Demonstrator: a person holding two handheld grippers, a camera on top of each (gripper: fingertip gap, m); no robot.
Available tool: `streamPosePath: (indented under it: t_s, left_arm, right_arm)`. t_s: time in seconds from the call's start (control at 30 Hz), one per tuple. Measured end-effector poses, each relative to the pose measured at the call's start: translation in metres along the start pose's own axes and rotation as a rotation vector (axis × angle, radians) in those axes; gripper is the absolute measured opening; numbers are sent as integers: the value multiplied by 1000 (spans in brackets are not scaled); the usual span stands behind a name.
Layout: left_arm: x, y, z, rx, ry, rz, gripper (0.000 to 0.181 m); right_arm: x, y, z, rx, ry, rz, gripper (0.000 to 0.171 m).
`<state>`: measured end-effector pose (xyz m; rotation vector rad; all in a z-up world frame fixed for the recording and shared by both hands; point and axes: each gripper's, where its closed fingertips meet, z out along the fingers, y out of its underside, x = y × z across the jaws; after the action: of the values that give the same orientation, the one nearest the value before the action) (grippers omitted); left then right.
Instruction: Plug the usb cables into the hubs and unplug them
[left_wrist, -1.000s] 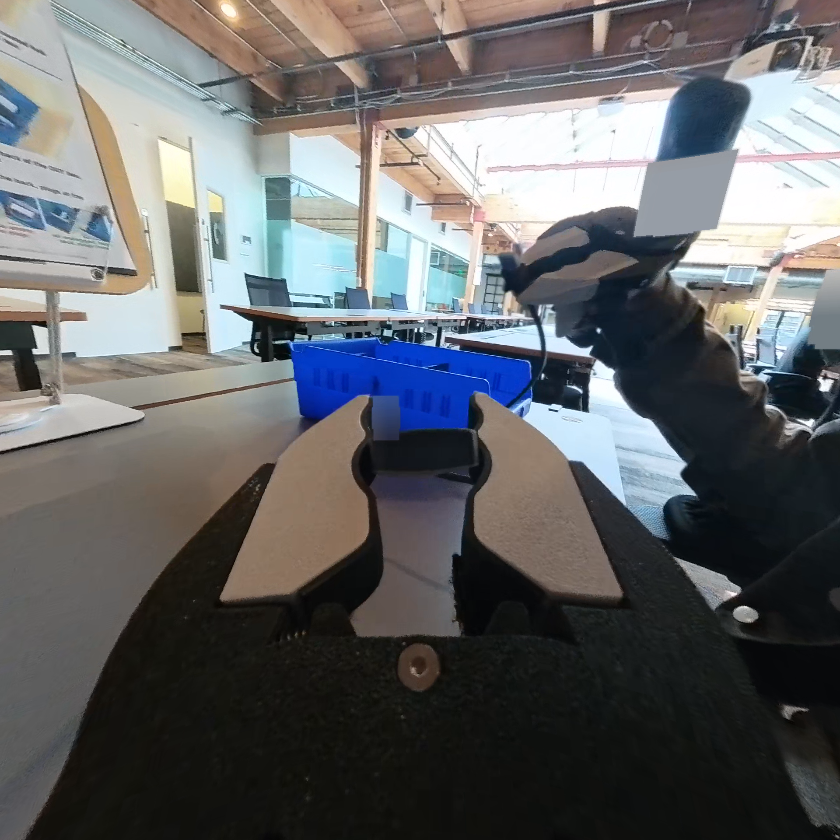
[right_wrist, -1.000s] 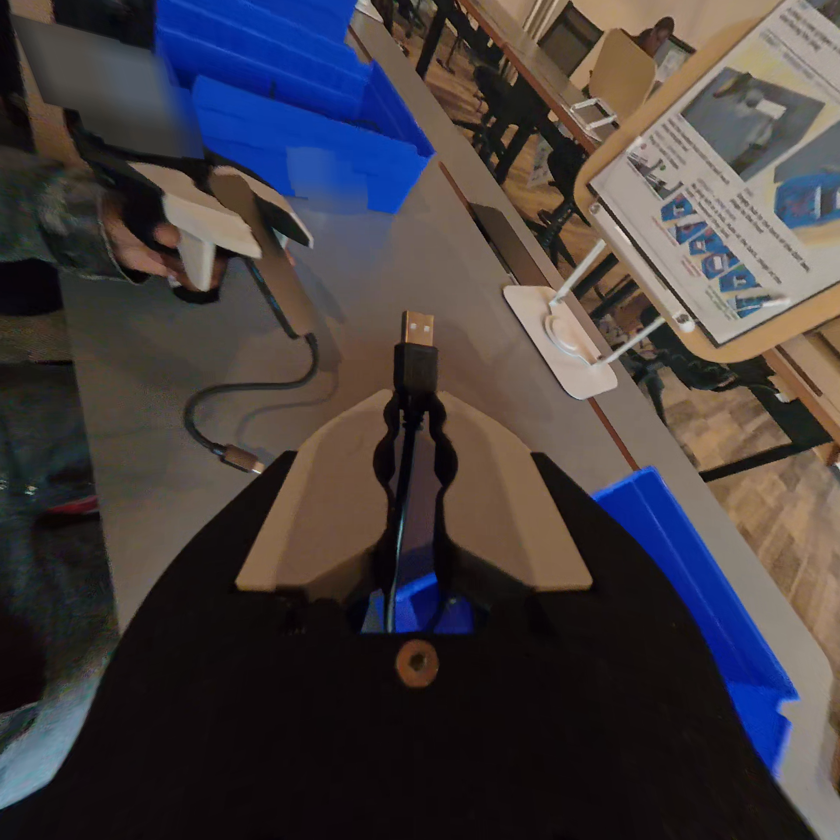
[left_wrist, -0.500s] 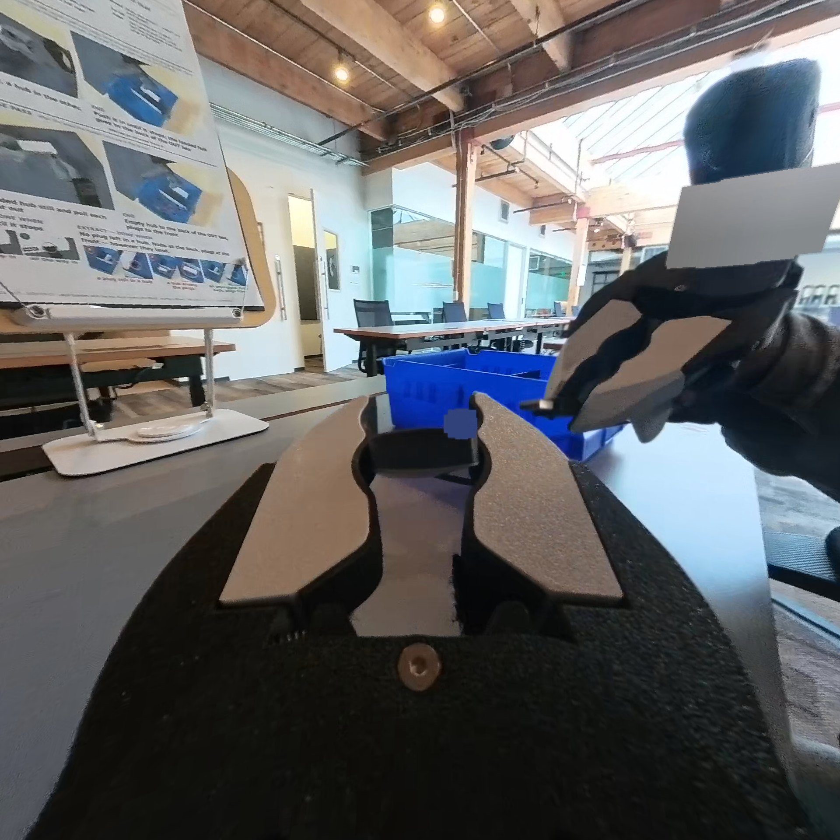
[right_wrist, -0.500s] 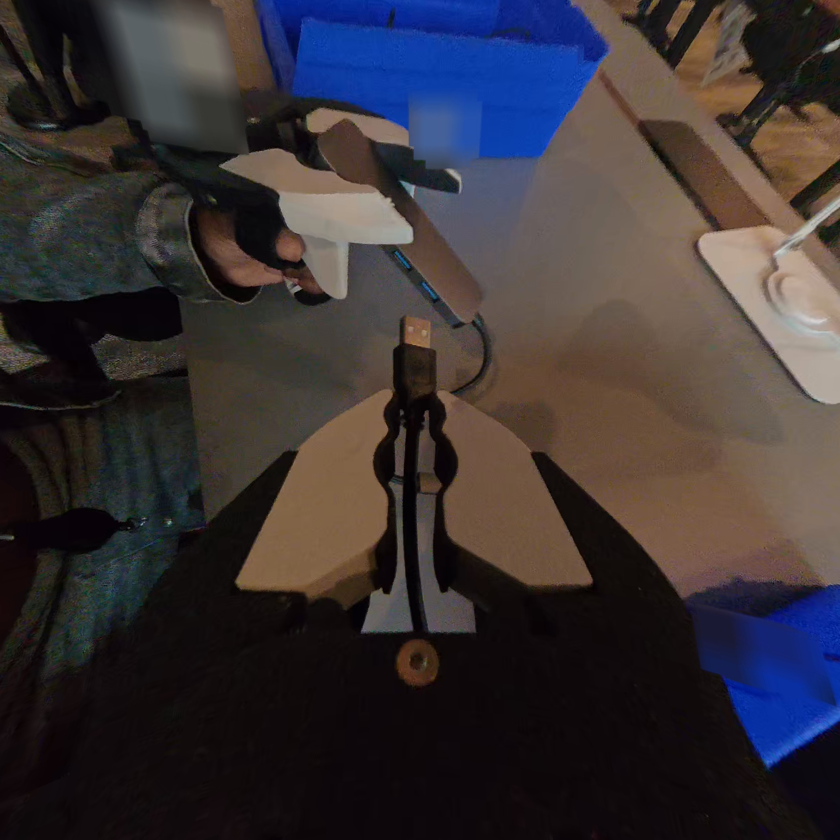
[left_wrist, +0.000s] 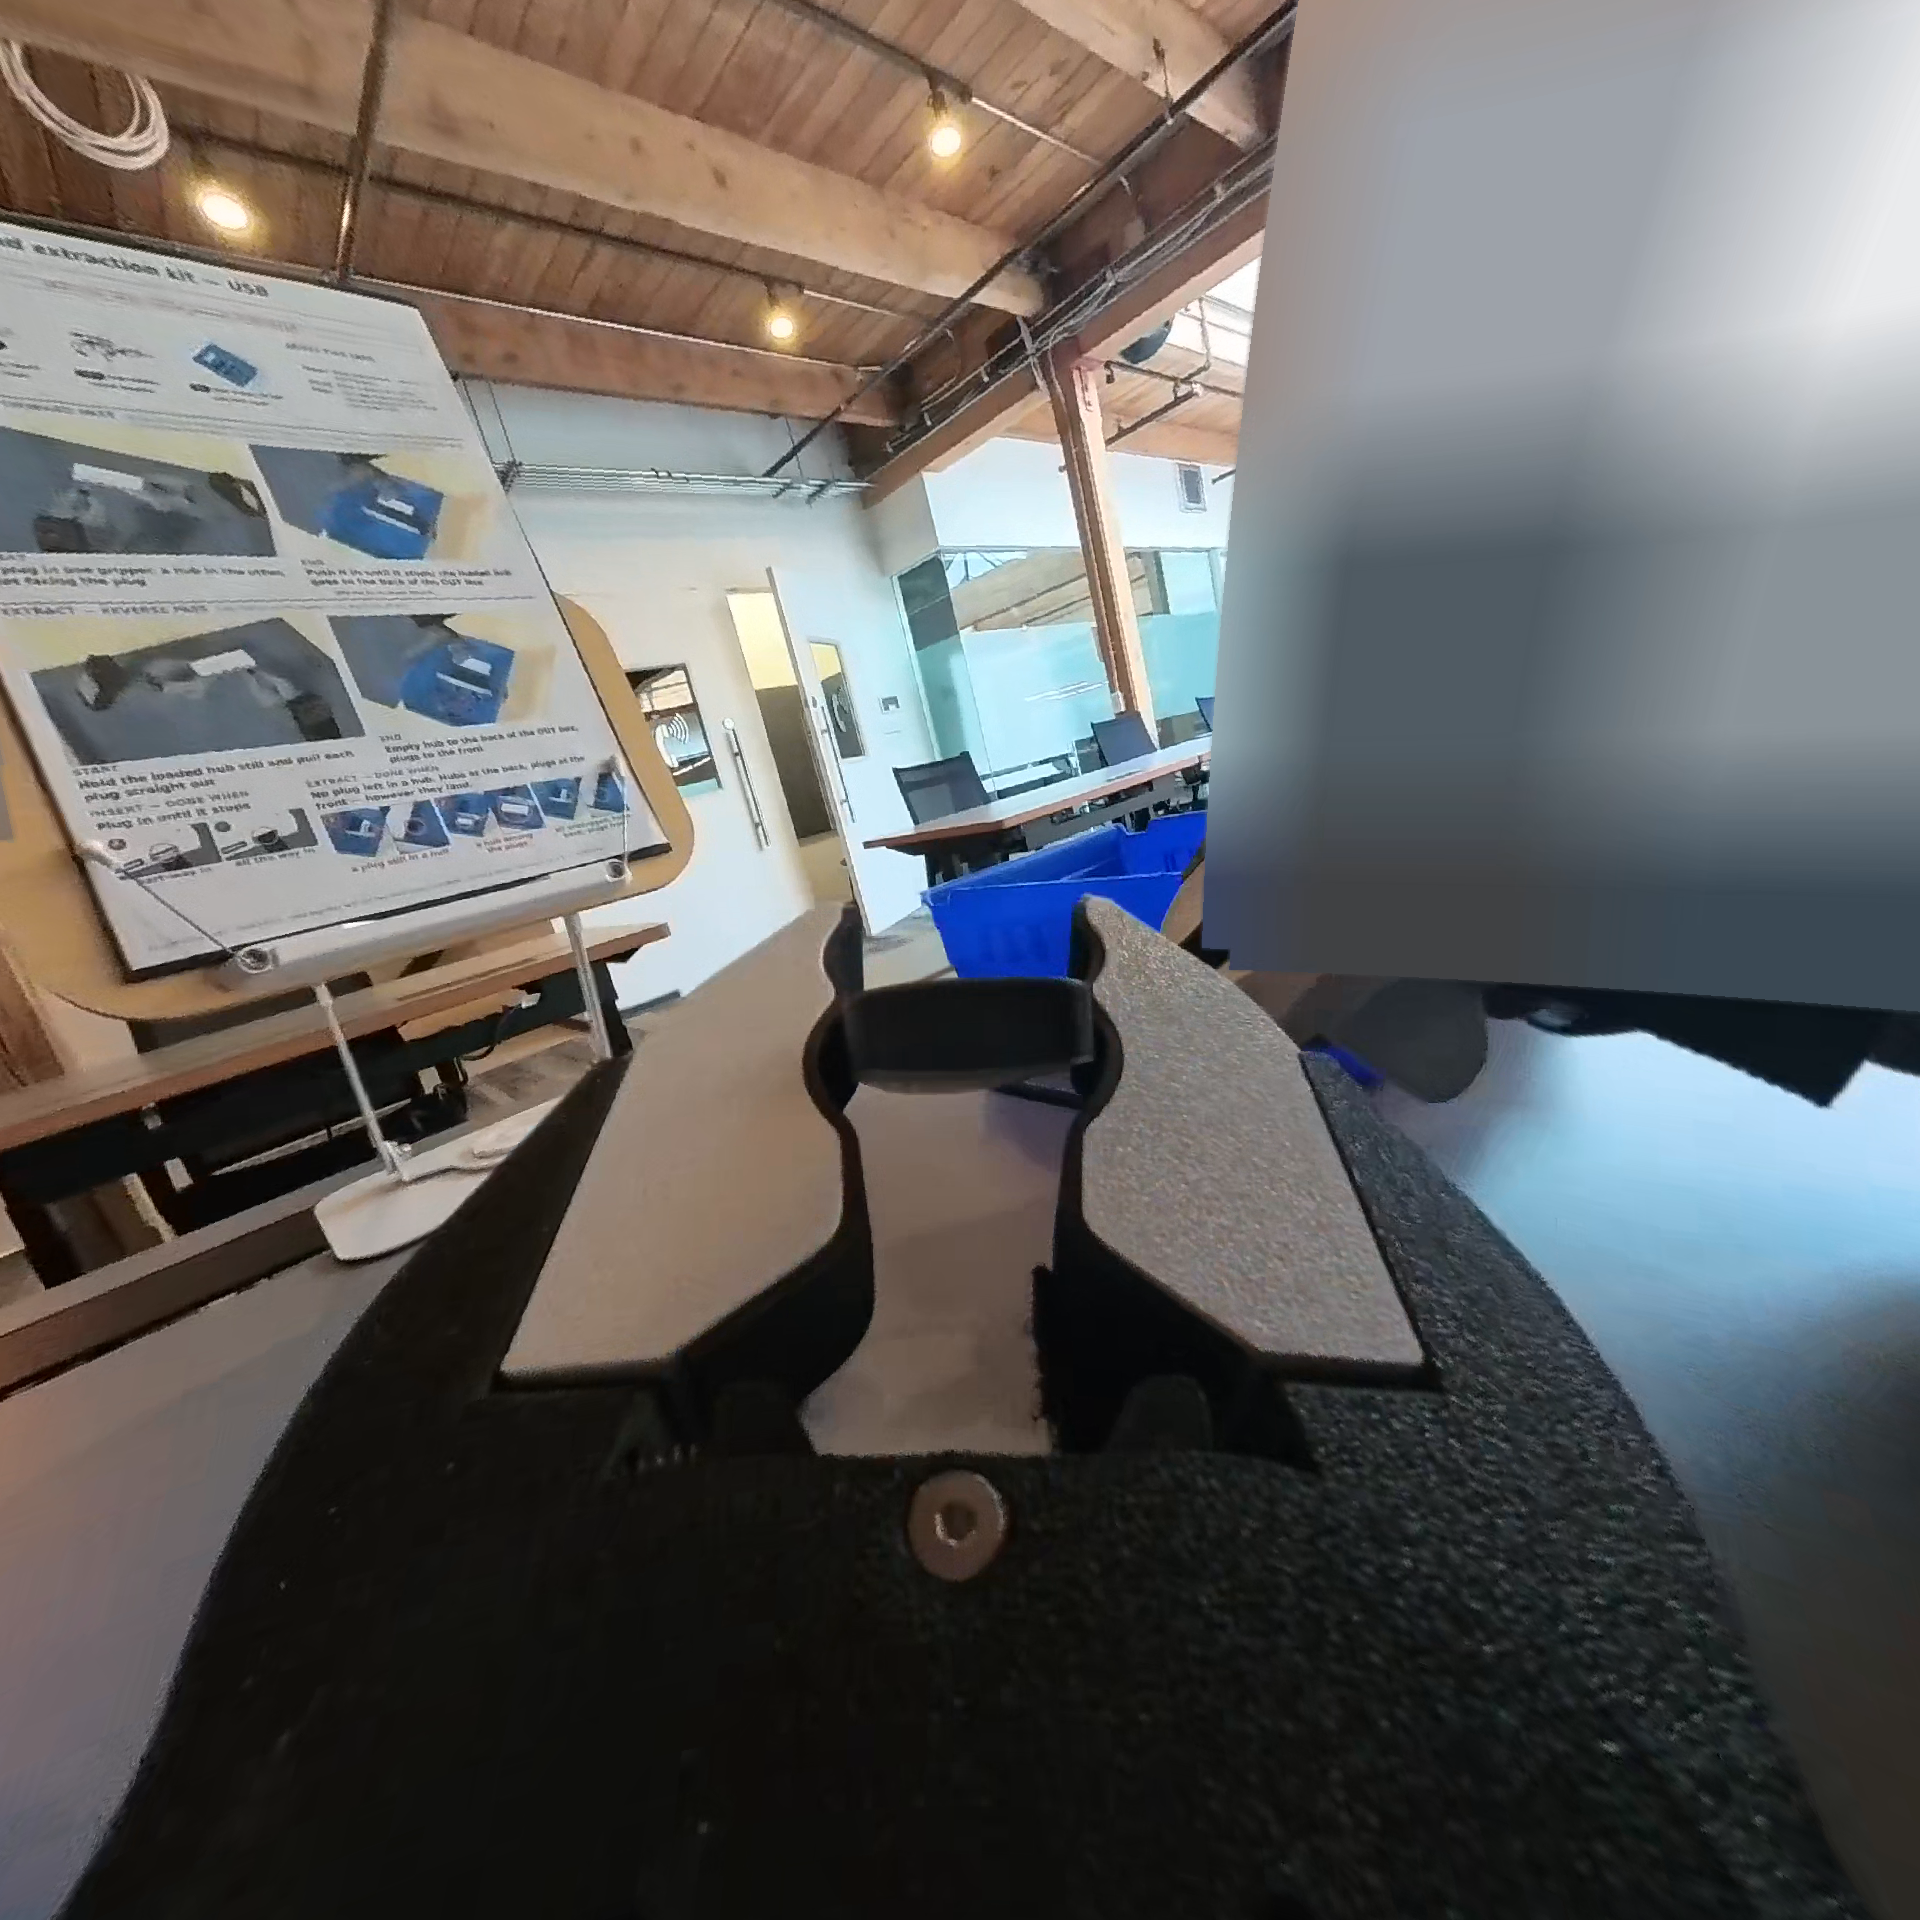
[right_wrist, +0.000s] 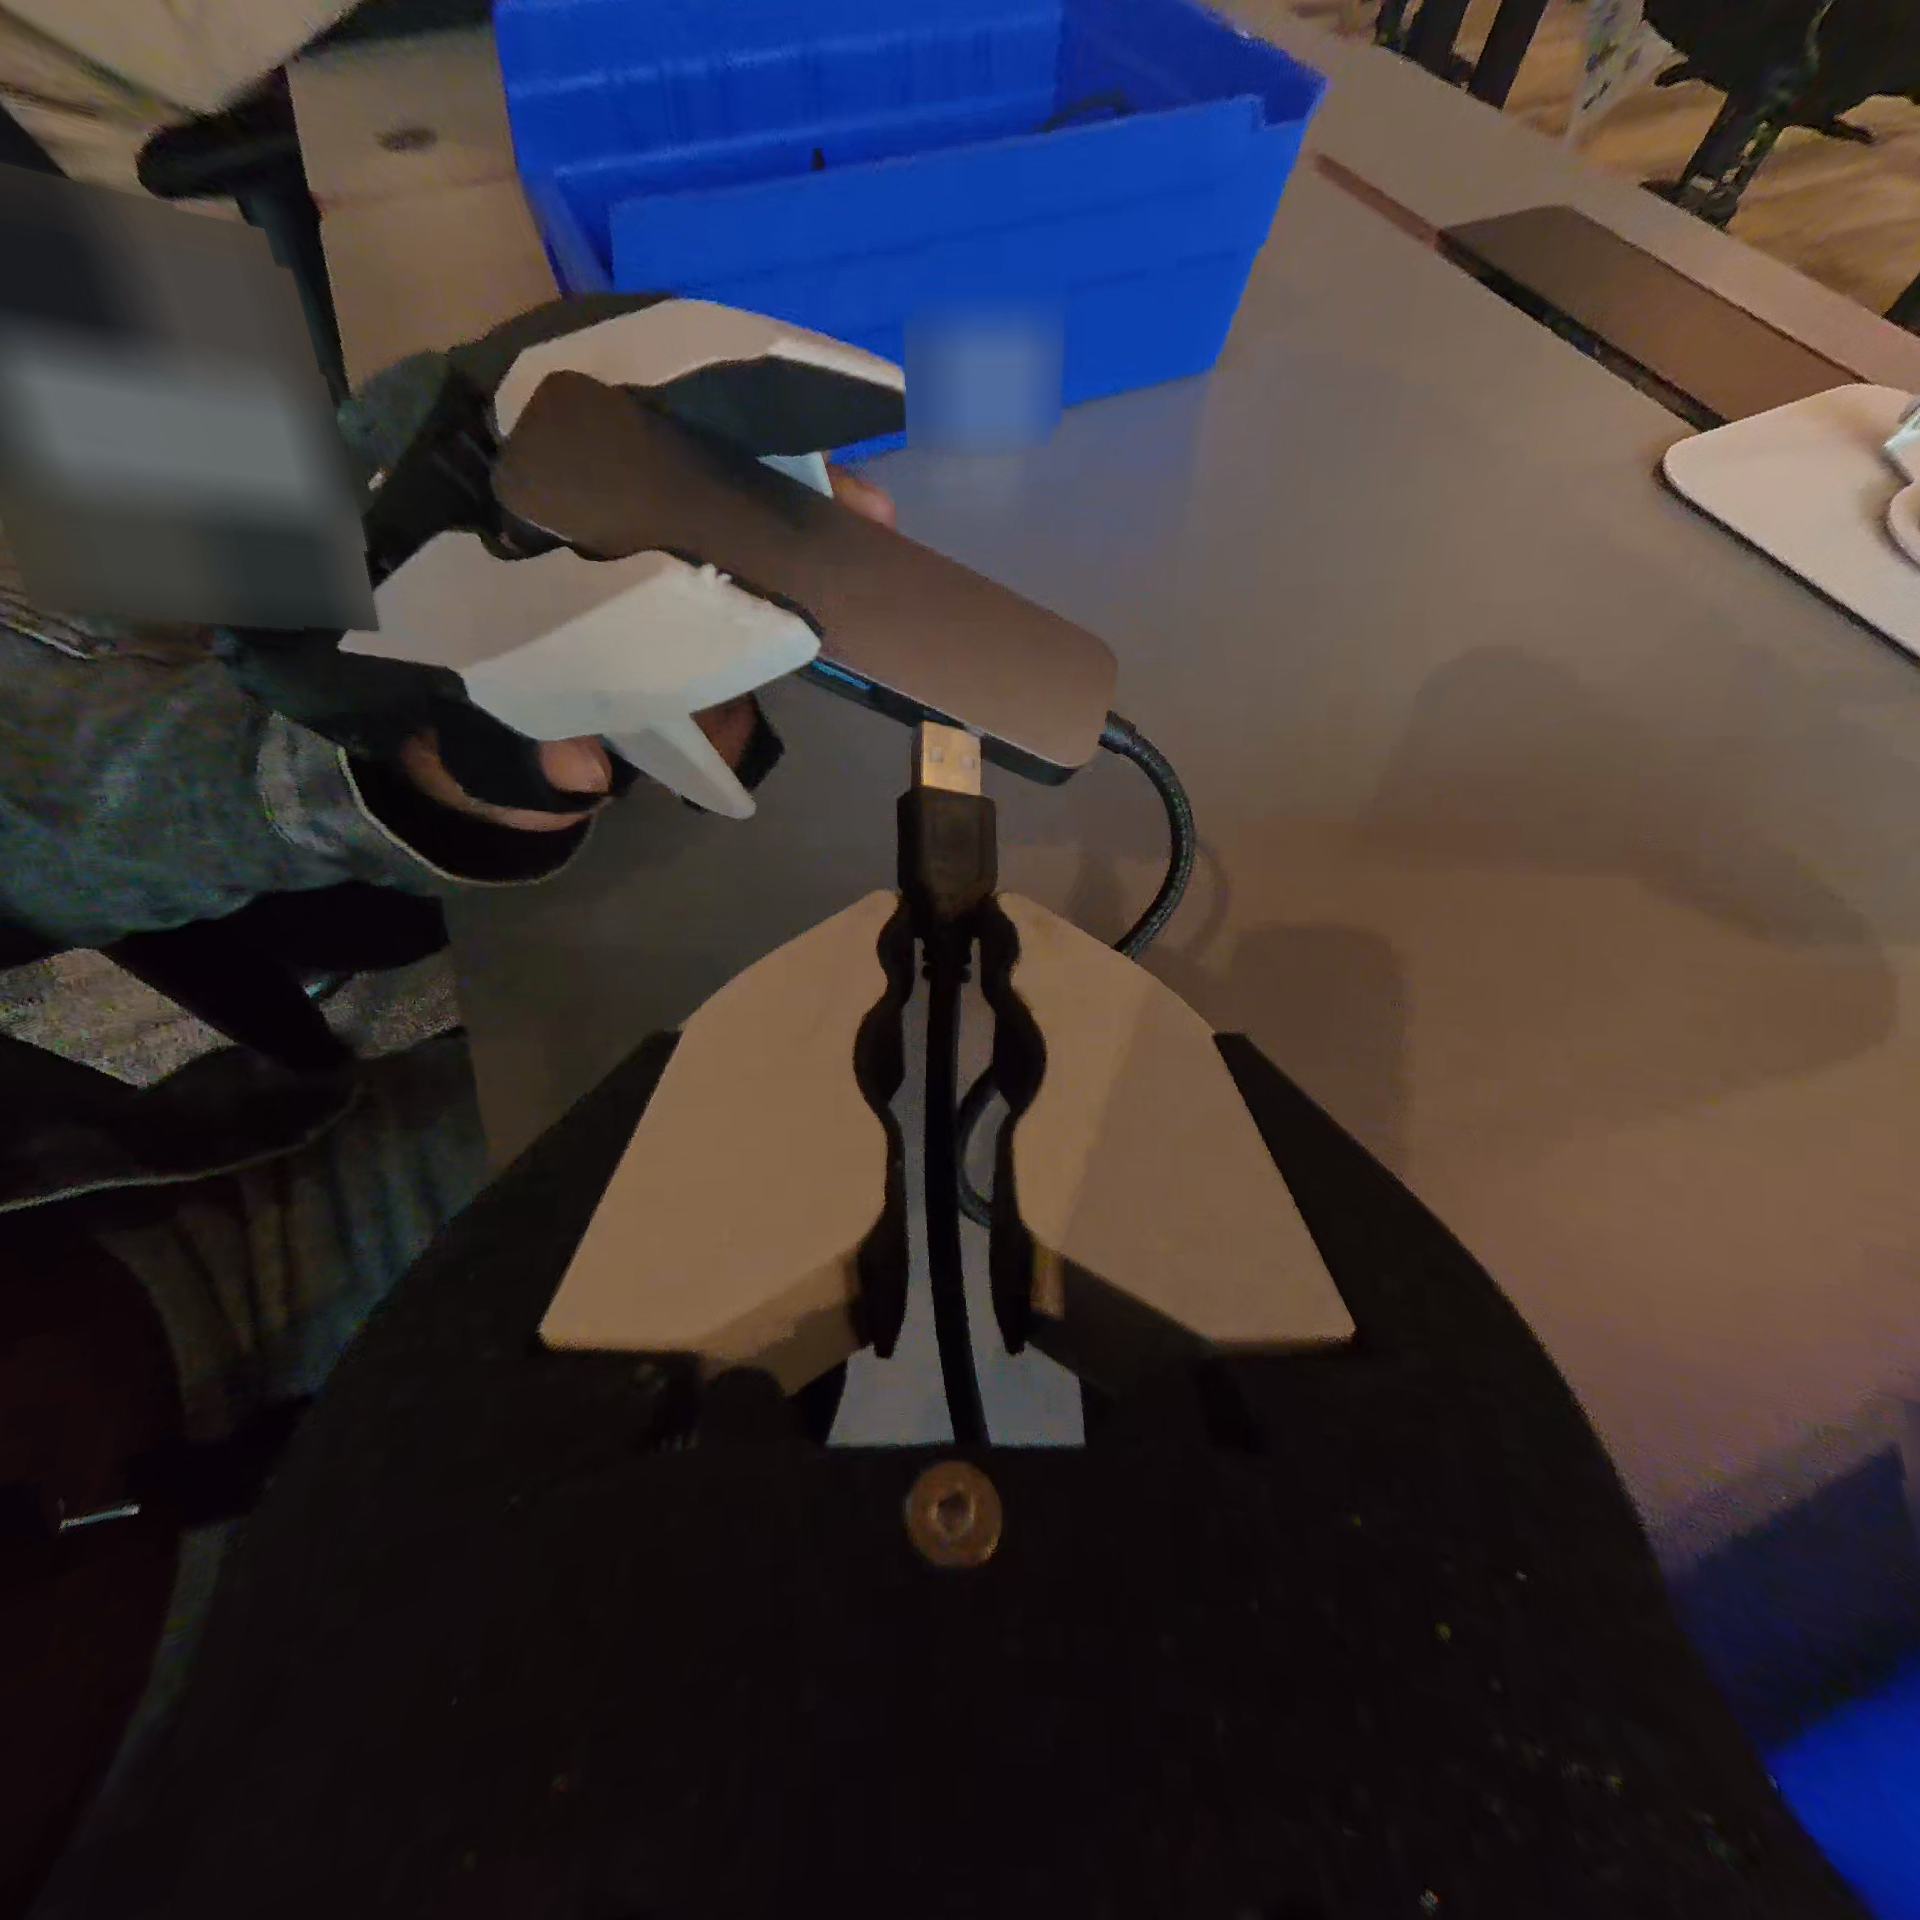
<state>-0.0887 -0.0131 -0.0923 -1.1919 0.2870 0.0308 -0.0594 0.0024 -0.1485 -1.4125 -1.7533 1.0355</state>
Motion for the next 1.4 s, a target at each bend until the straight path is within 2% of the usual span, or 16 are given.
streamPosePath:
  t_s: [0.23,0.43,0.63,0.73,0.87,1.1,1.4]
  left_arm:
    - [-3,-6,0,14,-49,18,38]
    - [7,-10,1,1,-46,204,38]
    - [1,-13,0,23,-44,79,38]
    - [-6,-13,-1,41,-43,-69,38]
    - [-7,-11,-2,44,-42,-129,38]
    - [6,-11,-1,1,34,92,39]
    - [10,-9,-3,-26,80,204,39]
  right_arm:
    - [0,-6,2,11,104,-87,11]
    - [-2,-10,2,40,146,-107,11]
    - [-3,-17,1,103,175,-107,11]
    - [-4,-21,0,128,182,-91,11]
    - [-4,-20,1,123,183,-78,11]
    - [-4,-12,7,120,148,-45,11]
    - [-6,-13,10,180,74,38,10]
